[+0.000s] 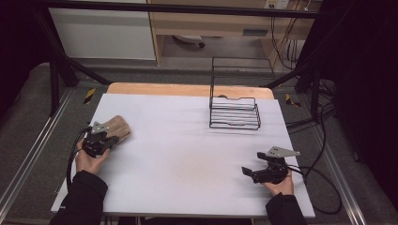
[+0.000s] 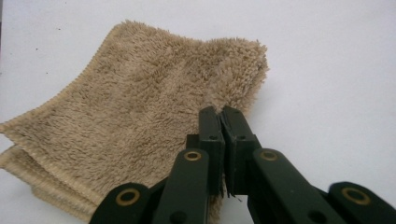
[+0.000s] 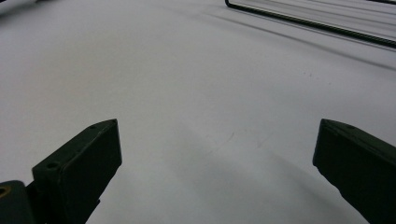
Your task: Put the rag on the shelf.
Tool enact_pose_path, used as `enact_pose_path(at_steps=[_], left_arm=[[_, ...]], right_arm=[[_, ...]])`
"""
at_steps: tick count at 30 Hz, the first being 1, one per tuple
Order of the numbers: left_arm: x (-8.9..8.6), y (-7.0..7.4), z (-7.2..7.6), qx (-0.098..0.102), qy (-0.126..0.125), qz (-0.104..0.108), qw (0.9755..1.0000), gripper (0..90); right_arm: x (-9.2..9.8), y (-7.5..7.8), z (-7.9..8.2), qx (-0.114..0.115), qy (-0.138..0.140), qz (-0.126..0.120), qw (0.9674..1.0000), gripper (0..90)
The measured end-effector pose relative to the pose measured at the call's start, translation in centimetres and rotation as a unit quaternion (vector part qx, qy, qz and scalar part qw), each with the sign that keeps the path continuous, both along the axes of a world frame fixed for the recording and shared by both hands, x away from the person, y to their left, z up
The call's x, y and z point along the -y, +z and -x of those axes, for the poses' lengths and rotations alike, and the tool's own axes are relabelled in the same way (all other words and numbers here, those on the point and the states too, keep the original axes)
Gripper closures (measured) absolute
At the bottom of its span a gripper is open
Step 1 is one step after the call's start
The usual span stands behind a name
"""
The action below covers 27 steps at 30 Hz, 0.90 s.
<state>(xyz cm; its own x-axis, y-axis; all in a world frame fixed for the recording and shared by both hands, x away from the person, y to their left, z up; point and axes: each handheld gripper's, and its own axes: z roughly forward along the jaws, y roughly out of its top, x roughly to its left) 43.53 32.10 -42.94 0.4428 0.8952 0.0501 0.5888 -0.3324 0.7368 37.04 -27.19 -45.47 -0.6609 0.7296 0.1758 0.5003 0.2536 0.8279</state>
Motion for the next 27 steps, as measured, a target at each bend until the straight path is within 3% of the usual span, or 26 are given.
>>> enact_pose_path(at_steps=[3,12,27], left_arm=[[-0.2,0.5,0.2,0.002,0.002,0.015,0.9999,87.1],[0.6,2.1,0.9,0.004,-0.011,0.035,0.9993,87.3],[5.5,3.7,2.6,-0.021,-0.040,0.060,0.9972,87.3]], right_arm=[[0.0,0.0,0.0,0.000,0.000,-0.001,1.0000,1.8],[0.0,0.0,0.0,0.000,0.000,-0.001,1.0000,1.9],[0.1,0.1,0.0,0.002,0.001,-0.002,1.0000,2.1]])
